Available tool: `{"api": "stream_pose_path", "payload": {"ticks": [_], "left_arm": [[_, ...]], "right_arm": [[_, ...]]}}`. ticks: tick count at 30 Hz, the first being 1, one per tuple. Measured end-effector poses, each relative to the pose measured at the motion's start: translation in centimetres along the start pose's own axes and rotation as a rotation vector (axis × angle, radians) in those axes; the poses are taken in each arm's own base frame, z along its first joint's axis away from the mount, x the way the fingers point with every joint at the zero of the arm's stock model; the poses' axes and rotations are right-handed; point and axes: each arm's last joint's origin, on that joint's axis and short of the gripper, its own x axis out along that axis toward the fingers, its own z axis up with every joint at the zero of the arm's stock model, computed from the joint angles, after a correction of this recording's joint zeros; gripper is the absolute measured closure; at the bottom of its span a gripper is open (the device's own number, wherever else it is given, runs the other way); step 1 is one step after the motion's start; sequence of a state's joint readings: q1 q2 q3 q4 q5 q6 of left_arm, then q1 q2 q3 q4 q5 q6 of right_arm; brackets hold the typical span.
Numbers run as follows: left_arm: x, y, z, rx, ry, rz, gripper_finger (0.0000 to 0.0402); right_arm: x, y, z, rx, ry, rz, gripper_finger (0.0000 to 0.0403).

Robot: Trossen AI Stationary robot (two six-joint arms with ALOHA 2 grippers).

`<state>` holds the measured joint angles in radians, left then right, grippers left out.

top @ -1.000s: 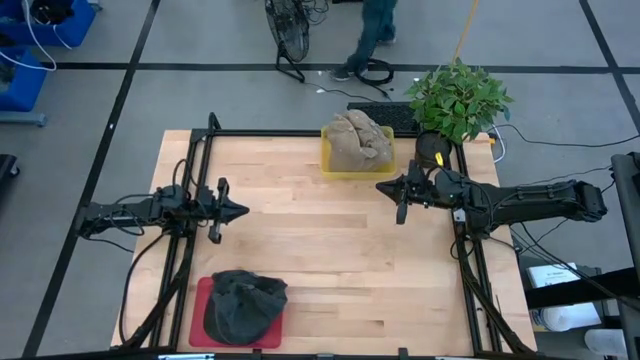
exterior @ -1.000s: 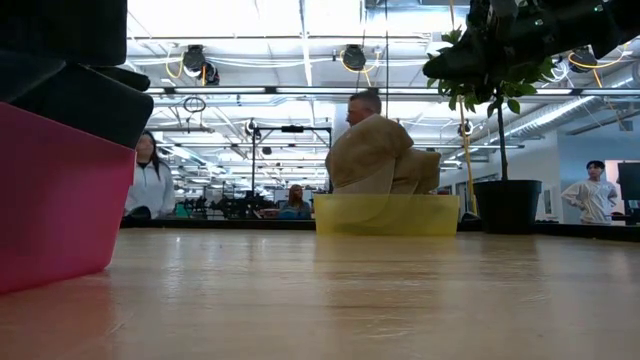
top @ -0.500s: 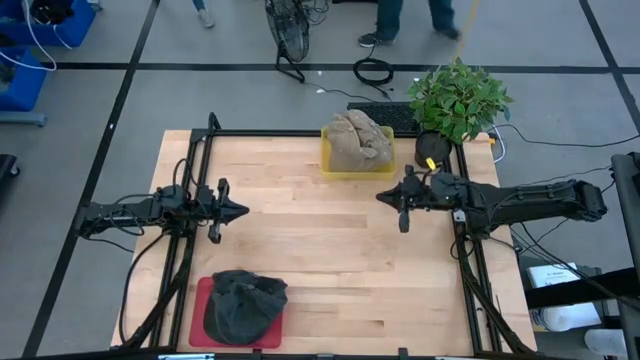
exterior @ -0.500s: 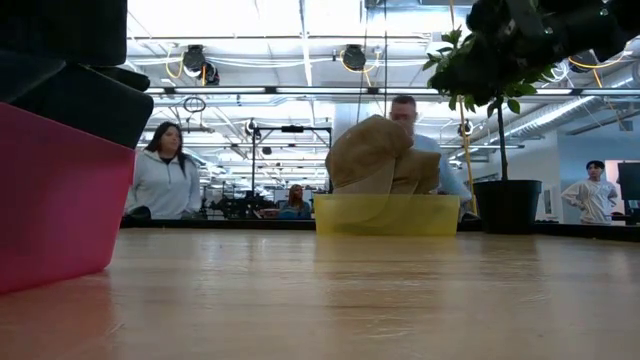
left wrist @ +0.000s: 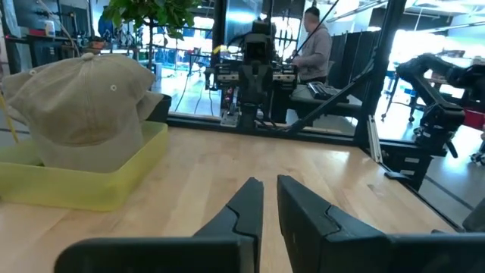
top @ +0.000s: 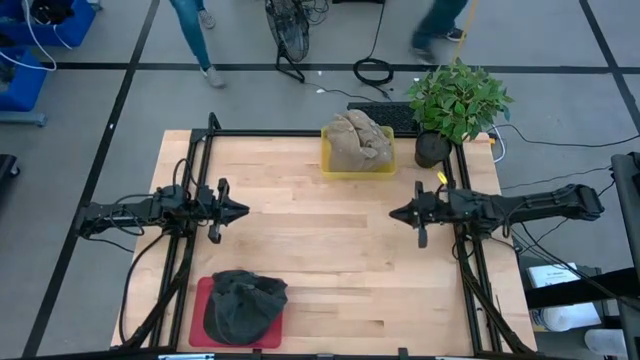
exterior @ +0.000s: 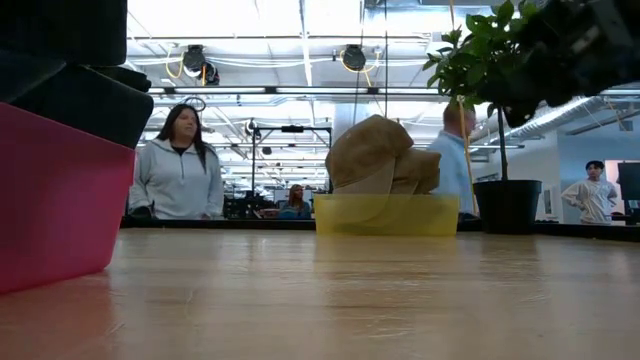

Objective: Pick & Place hat
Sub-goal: Return to Home Position

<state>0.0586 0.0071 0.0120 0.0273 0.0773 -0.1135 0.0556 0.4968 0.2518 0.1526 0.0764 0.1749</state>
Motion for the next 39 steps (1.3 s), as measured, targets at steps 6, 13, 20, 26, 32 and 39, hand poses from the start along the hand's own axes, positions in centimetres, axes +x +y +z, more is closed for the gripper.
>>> {"api": "stream_pose_path", "payload": {"ticks": [6,13,20,26,32,39], "left_arm": [[0.0,0.0,0.0,0.000,0.000,0.000,0.0353],[0.0,0.0,0.0,-0.002,0.000,0.000,0.0353],[0.0,0.0,0.0,-0.004,0.000,0.000,0.0353],[0.0,0.0,0.0,-0.005,0.000,0.000,0.0353],[0.0,0.0,0.0,-0.006,0.000,0.001,0.0353],[0.0,0.0,0.0,-0.008,-0.003,0.000,0.0353]], "right_arm": [[-1.0,-0.4,-2.1,0.007,-0.094,0.023,0.0403],[-1.9,-0.5,-3.1,-0.005,-0.112,0.055,0.0403],[-2.6,-0.7,-3.7,-0.028,-0.066,0.045,0.0403],[-3.3,-0.7,-3.3,-0.056,-0.134,0.054,0.0403],[-3.4,-0.7,-3.4,-0.078,-0.128,0.051,0.0403],[-3.3,-0.8,-3.9,-0.120,-0.077,0.049,0.0403]]}}
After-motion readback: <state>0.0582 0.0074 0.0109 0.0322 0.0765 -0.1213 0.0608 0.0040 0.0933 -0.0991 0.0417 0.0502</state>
